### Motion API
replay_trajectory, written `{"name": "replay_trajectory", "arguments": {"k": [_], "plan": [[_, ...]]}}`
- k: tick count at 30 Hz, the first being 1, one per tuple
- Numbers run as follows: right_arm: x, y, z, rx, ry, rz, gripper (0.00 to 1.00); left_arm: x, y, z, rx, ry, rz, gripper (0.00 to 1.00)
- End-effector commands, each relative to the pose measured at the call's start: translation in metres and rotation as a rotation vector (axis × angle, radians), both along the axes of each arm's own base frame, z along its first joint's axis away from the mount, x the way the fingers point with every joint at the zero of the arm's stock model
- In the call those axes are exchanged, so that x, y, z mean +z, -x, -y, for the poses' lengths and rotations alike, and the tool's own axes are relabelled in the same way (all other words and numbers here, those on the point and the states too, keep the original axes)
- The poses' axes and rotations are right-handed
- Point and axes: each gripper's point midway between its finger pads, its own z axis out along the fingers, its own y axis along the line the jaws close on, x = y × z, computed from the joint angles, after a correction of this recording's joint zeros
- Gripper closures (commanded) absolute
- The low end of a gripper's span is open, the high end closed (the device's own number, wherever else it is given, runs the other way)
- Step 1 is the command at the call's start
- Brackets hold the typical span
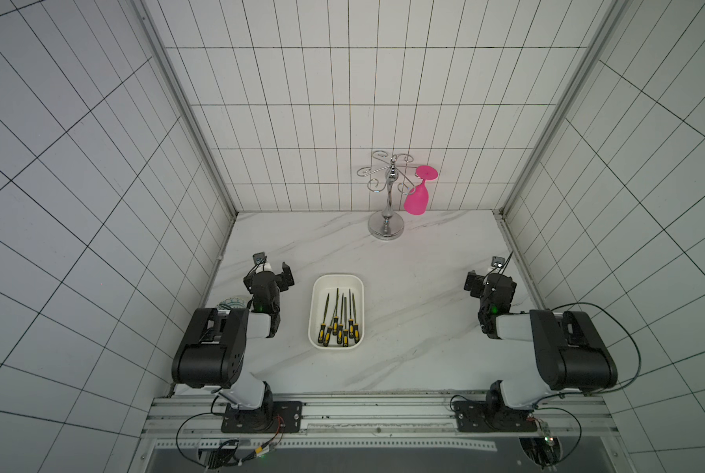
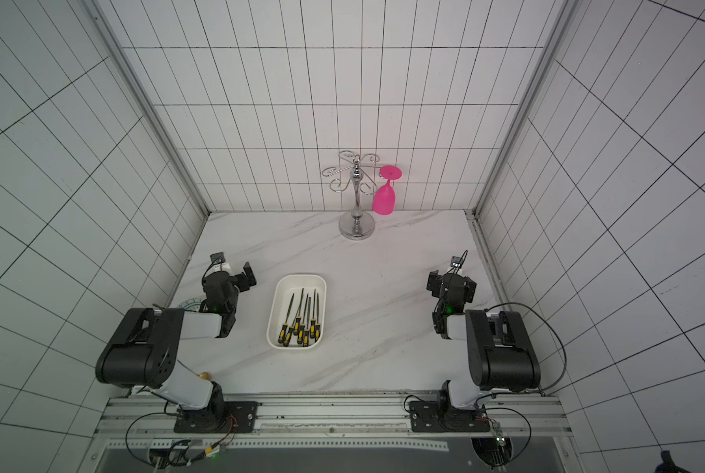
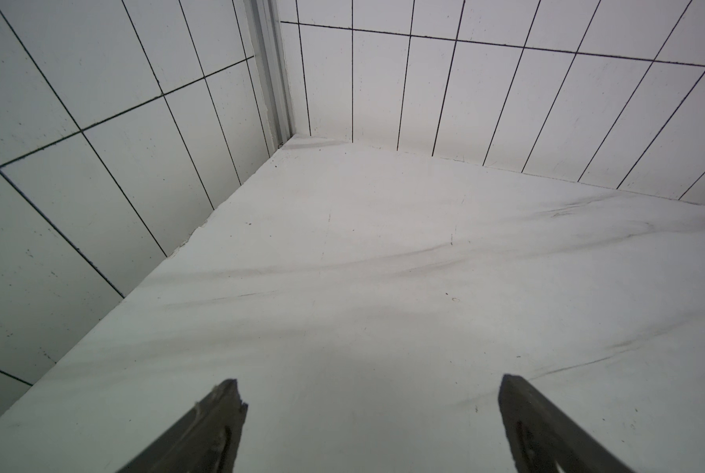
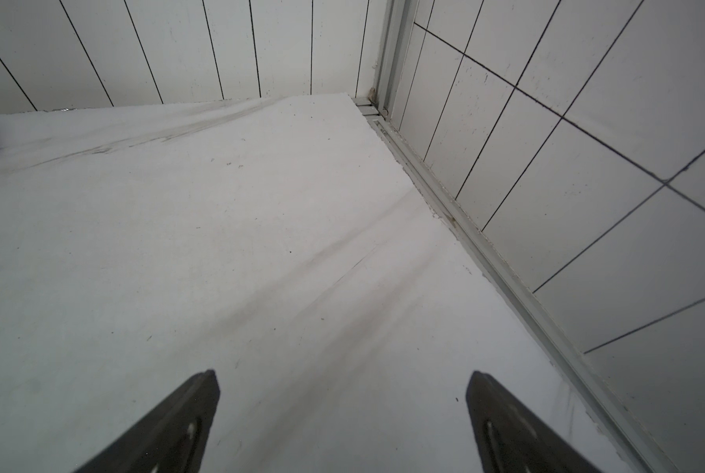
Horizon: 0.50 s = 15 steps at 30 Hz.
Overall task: Put the file tool into the storage box
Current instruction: Reset both arms
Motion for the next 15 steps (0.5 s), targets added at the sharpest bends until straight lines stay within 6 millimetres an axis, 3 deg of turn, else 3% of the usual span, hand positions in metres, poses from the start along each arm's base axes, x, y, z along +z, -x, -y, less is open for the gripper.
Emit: {"name": "replay_trajectory", "arguments": {"k": [1,15], "plan": [[0.0088,-0.0036,0.0025,0.001,-0.018,0.032,0.01,0.0138,-0.0048,0.0013,-0.005,-0.012,0.037,0.01],[0.0073,-0.0054,0.0036,0.017,-0.040,0.022,0.01,0.0117,-0.0064,0.0002,-0.017,0.004,0.026,0.01]]}}
